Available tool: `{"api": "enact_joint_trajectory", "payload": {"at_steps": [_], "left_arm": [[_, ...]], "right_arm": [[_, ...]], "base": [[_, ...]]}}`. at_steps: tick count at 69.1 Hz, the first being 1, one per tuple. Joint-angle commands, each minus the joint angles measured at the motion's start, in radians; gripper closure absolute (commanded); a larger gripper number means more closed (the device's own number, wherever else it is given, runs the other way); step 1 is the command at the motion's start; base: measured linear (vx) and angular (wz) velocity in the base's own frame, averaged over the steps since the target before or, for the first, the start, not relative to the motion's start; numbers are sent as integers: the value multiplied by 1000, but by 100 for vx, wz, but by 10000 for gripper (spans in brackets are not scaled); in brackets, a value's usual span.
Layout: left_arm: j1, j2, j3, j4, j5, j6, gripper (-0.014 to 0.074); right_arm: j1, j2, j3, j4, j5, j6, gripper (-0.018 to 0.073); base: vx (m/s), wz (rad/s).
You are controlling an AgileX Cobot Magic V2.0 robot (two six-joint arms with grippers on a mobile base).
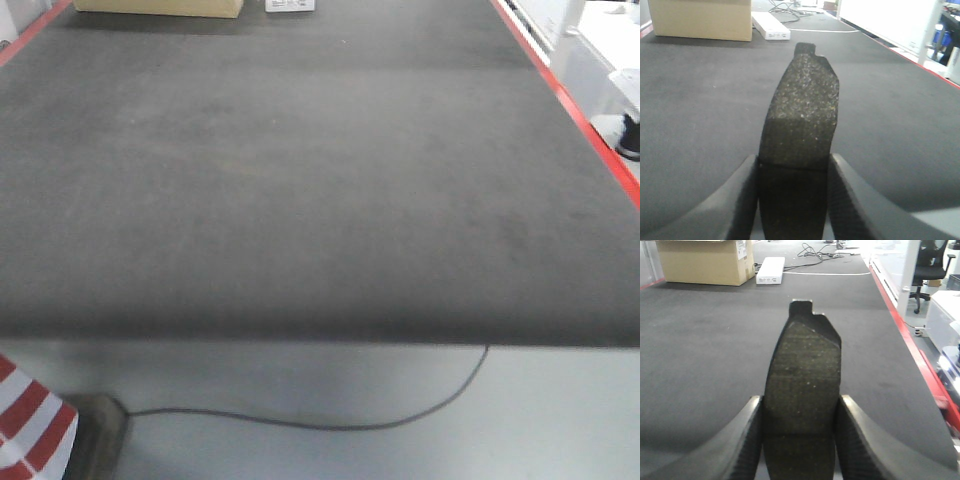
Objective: Move and align brake pads A on conveyor
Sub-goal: 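Position the base at the dark conveyor belt, pads held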
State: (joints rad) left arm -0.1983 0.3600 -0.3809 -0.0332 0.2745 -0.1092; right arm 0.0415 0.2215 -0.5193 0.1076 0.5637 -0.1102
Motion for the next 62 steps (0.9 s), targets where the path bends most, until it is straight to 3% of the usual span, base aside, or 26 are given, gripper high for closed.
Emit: {"api": "enact_joint_trajectory", "payload": {"at_steps": [1, 62], "left_arm": [[-4, 11, -29, -2, -98, -5, 602], [-4, 11, -29, -2, -98, -5, 602]], "right_arm": [[-4, 11, -29, -1, -98, -11, 569], [-4, 11, -29, -1, -99, -11, 569]], "base": [[42, 12], [33, 2]]}}
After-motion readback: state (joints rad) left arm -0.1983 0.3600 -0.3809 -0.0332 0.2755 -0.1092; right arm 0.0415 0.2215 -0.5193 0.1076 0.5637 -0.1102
